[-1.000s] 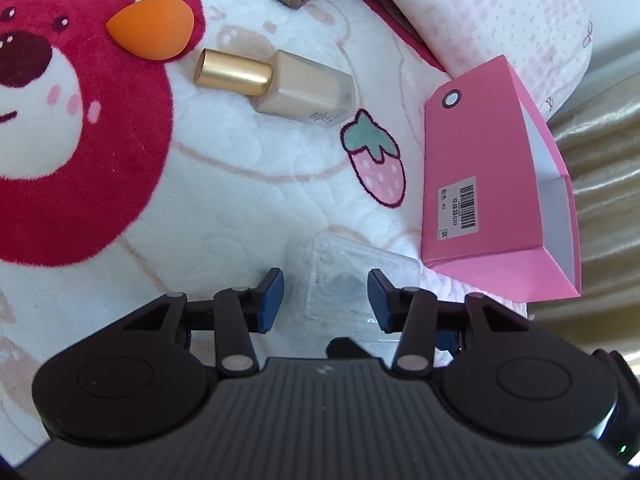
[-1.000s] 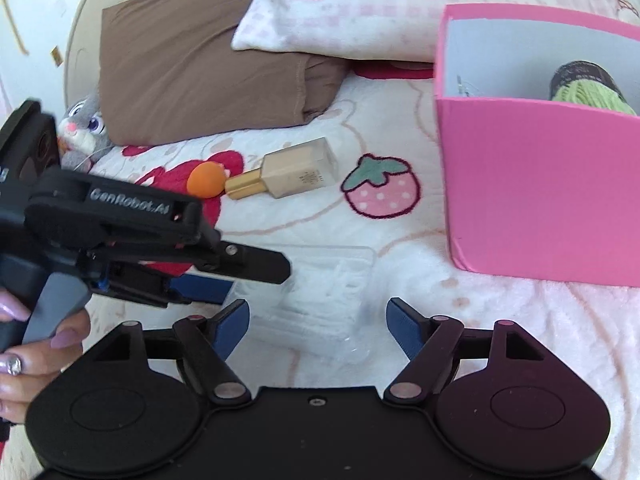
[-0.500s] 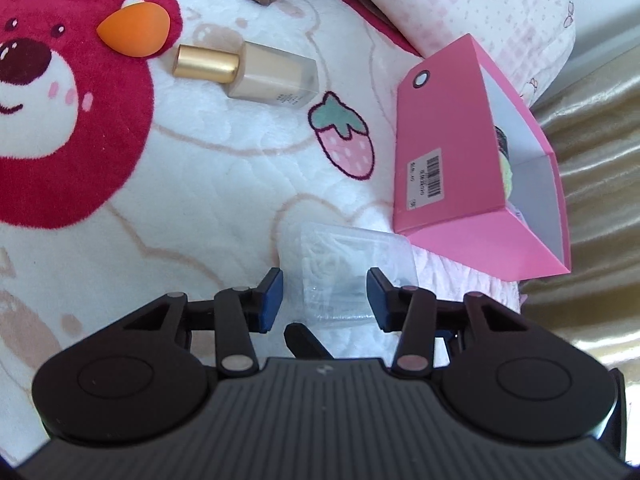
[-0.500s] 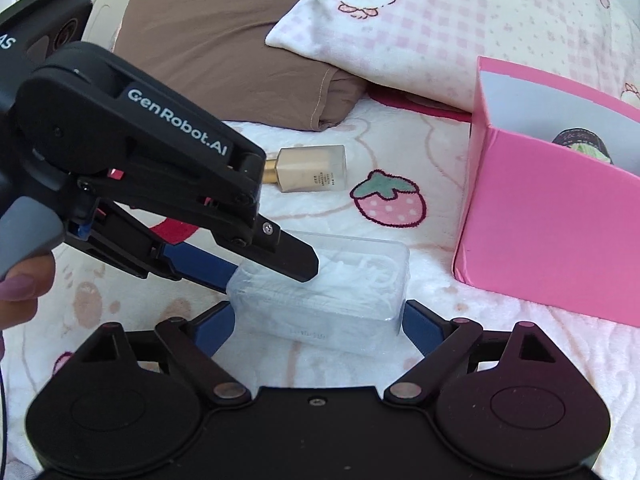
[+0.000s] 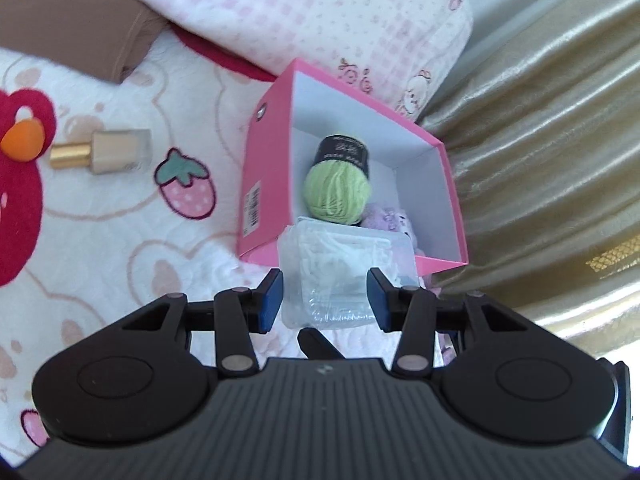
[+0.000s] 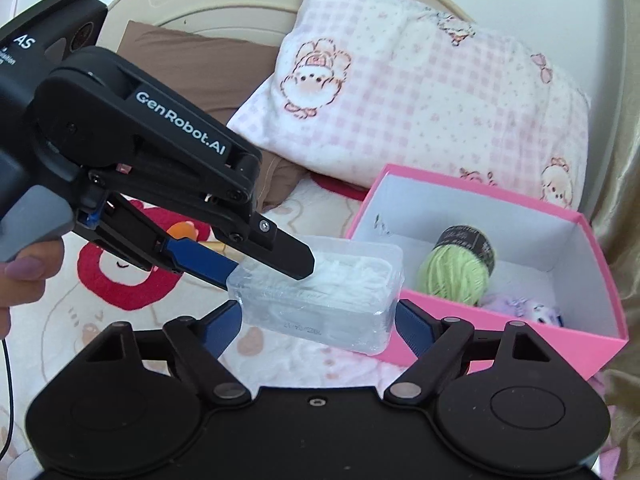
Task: Organize objects
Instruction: 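Carry the floss box with the left tool into the pink box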
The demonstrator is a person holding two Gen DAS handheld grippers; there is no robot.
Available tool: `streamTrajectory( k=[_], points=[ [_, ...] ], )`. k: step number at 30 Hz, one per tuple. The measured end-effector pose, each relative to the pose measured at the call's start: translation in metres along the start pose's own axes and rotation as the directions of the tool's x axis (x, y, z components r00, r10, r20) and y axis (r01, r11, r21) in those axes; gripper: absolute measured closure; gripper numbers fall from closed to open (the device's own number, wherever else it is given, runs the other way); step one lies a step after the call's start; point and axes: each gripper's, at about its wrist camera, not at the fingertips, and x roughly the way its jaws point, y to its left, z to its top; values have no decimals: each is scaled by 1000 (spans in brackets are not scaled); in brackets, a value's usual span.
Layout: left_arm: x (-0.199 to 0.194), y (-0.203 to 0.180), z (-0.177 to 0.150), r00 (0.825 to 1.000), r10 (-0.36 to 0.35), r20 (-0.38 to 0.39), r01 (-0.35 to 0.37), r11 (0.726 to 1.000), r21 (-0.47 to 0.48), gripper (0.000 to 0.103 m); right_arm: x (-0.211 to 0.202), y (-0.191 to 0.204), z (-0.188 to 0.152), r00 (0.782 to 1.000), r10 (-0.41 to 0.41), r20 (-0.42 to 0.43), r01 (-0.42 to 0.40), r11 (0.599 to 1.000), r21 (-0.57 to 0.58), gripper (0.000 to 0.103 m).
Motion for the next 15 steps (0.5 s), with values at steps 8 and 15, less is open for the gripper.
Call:
streamTrajectory(
  k=[8, 15],
  points=[
    [42, -74, 47, 998, -46, -35, 49, 995, 91, 59, -12, -79, 27, 998, -60, -6, 60, 998, 2, 21],
    [112, -111, 83, 995, -29, -97, 42, 991, 131, 59, 22, -150, 39, 992, -82, -94, 87, 995, 50, 22]
  ],
)
